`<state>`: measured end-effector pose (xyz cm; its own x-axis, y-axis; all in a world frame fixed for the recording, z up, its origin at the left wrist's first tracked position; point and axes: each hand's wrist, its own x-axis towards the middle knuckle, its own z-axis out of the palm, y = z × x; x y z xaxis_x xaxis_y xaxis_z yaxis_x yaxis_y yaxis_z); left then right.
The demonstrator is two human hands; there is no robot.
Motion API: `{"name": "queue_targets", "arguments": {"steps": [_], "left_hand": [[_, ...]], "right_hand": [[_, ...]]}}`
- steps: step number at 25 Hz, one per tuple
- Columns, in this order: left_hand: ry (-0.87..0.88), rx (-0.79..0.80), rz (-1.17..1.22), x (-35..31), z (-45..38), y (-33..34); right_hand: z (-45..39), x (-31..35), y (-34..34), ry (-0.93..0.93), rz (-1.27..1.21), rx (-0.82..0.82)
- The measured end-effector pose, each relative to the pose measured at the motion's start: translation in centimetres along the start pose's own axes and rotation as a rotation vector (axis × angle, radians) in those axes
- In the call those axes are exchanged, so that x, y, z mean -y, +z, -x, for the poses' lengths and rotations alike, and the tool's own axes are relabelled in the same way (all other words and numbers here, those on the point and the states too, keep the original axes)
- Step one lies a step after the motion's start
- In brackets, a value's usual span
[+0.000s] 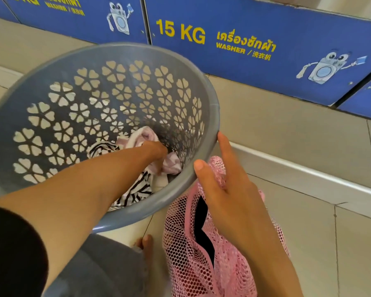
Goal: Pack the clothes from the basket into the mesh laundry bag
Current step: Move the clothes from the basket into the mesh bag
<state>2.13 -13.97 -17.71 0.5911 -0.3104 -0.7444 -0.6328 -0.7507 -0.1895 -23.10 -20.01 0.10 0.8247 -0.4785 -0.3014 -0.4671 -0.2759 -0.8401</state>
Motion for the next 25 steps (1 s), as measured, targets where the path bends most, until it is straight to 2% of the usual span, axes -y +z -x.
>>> {"name": "queue_targets", "arguments": {"steps": [2,5,7,9,11,13,17,19,25], "left_hand": [[0.028,-0.062,-0.213,0.7,0.0,0.8],[-0.054,-0.275,-0.077,1.2,0.1,0.2],[-0.113,-0.296,0.217,2.0,0.8,-1.2],[-0.026,-0.178,0.711,3.1,2.0,-2.2],[0.018,-0.148,1.162,3.9,3.8,-2.4],[0.081,-0.223,1.394,4.5,6.2,-3.5],[0.096,-0.518,1.716,5.1,12.7,-7.6],[0.209,-0.533,1.796,5.0,17.1,-8.9],[0.735,-0.269,2.079,2.9,30.7,-8.0]], "right_hand": [[-0.1,-0.2,0.0,-0.006,0.013,-0.006],[-0.1,0.0,0.0,0.024,0.028,0.015],[-0.1,0.1,0.1,0.018,0.012,0.018],[0.1,0.0,0.1,-0.012,-0.019,0.018],[0.1,-0.2,0.1,-0.049,-0.043,0.021],[0.2,-0.2,0.0,-0.073,-0.043,0.013],[0.3,-0.7,0.5,-0.08,-0.08,-0.012],[0.7,-0.9,0.7,-0.074,-0.092,-0.034],[3.5,-1.4,-1.9,-0.034,-0.153,-0.158]]}}
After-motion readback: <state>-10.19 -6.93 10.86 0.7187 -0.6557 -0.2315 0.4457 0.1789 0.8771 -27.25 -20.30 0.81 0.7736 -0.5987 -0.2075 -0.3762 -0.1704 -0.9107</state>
